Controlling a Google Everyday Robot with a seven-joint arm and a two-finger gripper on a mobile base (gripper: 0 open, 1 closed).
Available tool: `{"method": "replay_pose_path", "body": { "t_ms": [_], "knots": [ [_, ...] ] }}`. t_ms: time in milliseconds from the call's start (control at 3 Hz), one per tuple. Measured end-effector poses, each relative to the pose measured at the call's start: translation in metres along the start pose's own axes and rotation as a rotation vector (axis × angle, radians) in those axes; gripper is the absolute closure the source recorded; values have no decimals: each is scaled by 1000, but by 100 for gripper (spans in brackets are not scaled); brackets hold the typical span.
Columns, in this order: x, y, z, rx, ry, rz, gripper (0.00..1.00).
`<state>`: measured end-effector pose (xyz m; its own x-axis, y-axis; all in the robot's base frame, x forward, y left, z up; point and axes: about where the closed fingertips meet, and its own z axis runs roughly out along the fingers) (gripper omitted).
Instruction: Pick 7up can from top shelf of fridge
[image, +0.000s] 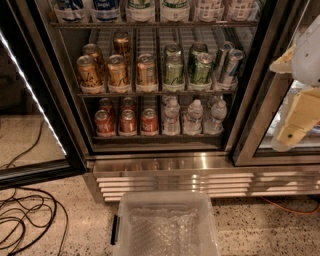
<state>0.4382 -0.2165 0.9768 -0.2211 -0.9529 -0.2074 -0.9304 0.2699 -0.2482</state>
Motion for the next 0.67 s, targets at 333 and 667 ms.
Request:
{"method": "replay_pose_path", "body": {
  "t_ms": [333, 667],
  "knots": [
    [0, 0, 0, 0, 0, 0, 0],
    [-4, 2, -2, 1, -30, -10, 0]
  ]
}}
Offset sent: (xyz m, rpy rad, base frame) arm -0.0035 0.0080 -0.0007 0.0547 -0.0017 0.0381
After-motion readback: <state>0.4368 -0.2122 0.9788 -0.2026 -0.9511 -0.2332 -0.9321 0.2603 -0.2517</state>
